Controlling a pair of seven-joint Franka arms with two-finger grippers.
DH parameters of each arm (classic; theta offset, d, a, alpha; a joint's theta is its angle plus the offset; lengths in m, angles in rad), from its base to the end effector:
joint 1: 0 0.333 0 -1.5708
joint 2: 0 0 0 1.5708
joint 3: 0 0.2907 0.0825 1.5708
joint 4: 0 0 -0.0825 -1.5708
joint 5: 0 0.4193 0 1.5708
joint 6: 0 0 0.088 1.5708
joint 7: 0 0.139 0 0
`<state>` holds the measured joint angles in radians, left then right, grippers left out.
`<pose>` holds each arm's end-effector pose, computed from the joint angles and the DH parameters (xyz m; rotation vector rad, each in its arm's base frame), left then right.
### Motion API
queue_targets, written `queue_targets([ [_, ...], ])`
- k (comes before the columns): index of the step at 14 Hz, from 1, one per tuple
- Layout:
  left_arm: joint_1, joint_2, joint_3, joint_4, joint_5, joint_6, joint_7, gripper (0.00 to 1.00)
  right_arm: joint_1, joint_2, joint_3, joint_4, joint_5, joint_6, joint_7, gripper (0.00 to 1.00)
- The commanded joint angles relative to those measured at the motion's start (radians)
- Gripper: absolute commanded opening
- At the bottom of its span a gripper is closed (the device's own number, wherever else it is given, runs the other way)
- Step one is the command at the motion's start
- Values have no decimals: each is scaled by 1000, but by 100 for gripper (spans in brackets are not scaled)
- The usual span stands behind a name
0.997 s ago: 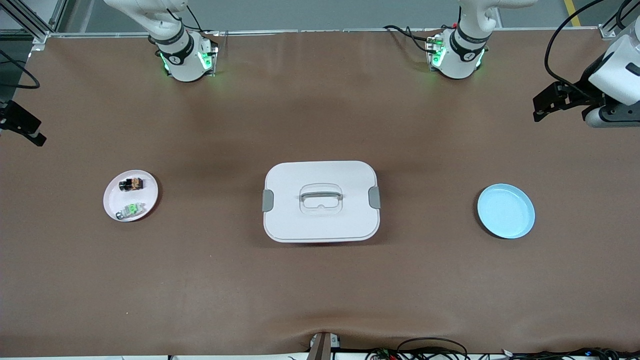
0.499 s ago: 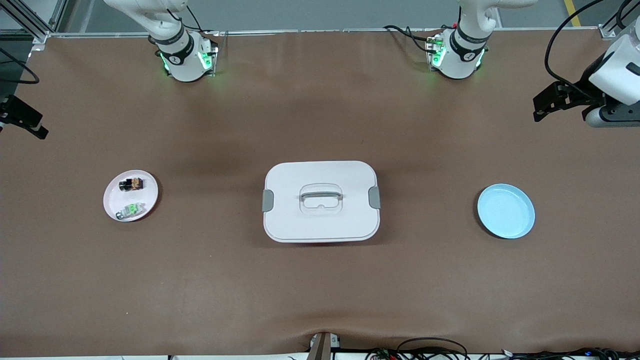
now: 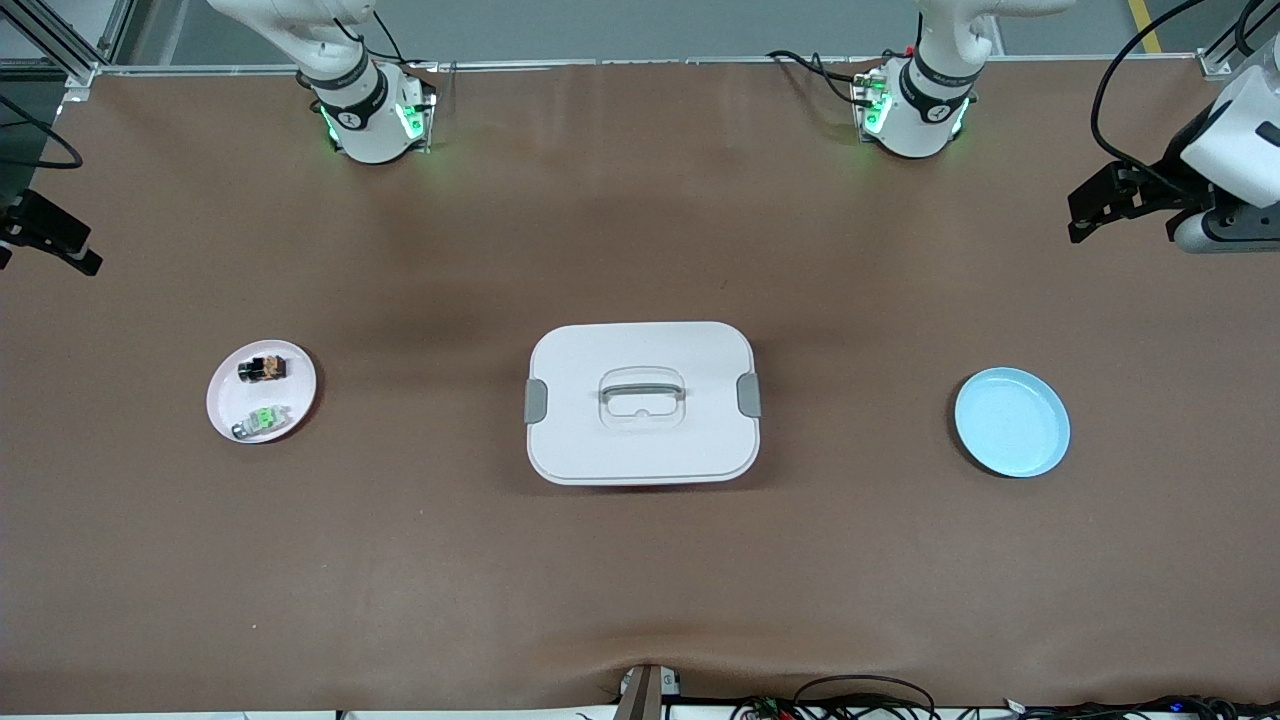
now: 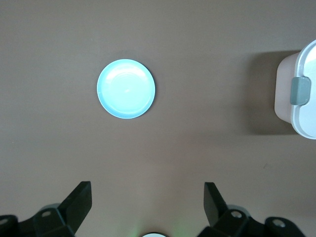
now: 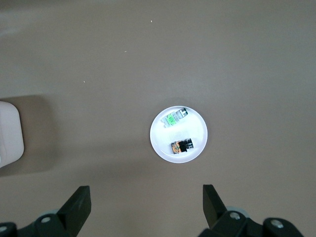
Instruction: Transfer orange switch to right arm and place
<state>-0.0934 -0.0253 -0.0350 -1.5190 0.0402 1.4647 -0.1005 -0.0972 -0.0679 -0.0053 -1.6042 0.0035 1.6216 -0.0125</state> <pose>0.5668 -0.0674 0.5989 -3.0972 0.0375 0.0374 0.5753 -0.0588 0.5945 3.1345 -0.1412 0.1340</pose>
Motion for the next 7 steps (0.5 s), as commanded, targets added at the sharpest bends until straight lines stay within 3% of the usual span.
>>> queue_targets([
  [1,-3,-12,9,10,-19,-11,19,100,-10,14,2,33,15,-23,-9,100],
  [7,-6,-11,7,17,-17,-14,28,100,-4,17,2,32,15,-23,-14,100],
])
